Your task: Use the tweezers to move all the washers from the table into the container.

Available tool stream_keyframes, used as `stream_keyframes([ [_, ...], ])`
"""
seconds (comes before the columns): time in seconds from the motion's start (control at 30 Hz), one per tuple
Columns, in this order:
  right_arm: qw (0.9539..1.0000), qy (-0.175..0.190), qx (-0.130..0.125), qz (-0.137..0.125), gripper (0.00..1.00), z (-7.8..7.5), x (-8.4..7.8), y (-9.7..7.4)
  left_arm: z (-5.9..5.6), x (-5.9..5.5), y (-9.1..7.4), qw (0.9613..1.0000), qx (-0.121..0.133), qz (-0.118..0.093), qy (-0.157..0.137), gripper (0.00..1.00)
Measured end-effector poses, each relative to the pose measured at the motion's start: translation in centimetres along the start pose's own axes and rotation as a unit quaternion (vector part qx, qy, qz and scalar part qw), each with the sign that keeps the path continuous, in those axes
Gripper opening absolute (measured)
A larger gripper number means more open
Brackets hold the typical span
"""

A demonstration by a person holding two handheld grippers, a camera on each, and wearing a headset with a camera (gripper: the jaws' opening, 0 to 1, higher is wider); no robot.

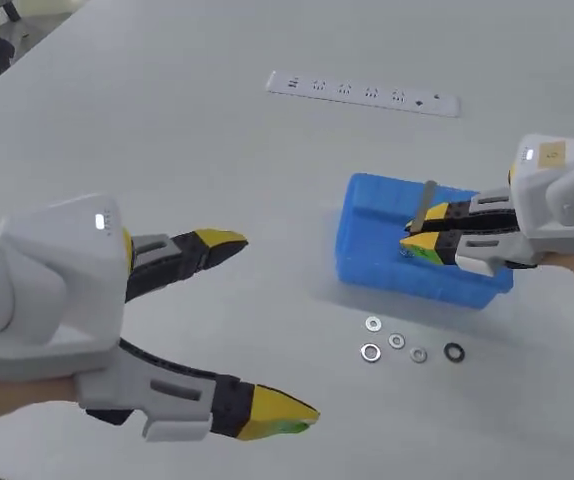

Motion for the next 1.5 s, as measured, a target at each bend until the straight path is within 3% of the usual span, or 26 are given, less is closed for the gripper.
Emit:
stream_keyframes([
  [0.33, 1.0000, -0.002, -0.005, 0.003, 0.07, 0.4, 0.7, -0.6, 1.0, 0.9, 1.1, 0.9999, 0.010, -0.010, 0.006, 1.00],
  [0.57, 0.9999, -0.009, -0.010, 0.003, 0.07, 0.7, 1.5, -1.3, 2.6, 3.6, 3.8, 0.9991, 0.006, -0.041, 0.006, 0.99],
  [0.67, 0.9999, -0.013, -0.010, 0.005, 0.08, 0.9, 1.6, -1.7, 3.3, 5.4, 5.5, 0.9981, -0.006, -0.060, 0.009, 0.97],
  [0.8, 0.9998, -0.015, -0.009, 0.005, 0.08, 1.1, 1.8, -2.0, 3.5, 7.4, 7.5, 0.9962, -0.032, -0.078, 0.020, 0.89],
  [0.97, 0.9998, -0.020, -0.002, 0.002, 0.08, 1.4, 2.1, -2.1, 2.8, 8.7, 9.8, 0.9916, -0.083, -0.089, 0.043, 0.64],
  [1.13, 0.9996, -0.026, 0.008, 0.000, 0.08, 1.7, 2.5, -2.1, 2.8, 9.7, 11.5, 0.9883, -0.110, -0.094, 0.049, 0.53],
  [1.4, 0.9991, -0.039, 0.017, 0.009, 0.08, 1.7, 2.5, -1.9, 2.8, 10.0, 12.8, 0.9824, -0.148, -0.084, 0.078, 0.28],
  [1.5, 0.9991, -0.037, 0.017, 0.007, 0.08, 1.7, 2.5, -1.9, 2.5, 10.1, 12.7, 0.9806, -0.159, -0.084, 0.079, 0.25],
])
Point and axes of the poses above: the centre of the closed fingertips' face, and the gripper's own axes: y roughly forward along the fingers, z roughly to its left, x roughly out of its top, the point moved 7 cm from there along -y, roughly backward along the fingers, and after that the axes turned 12 degrees about x, right-handed, at the moved point
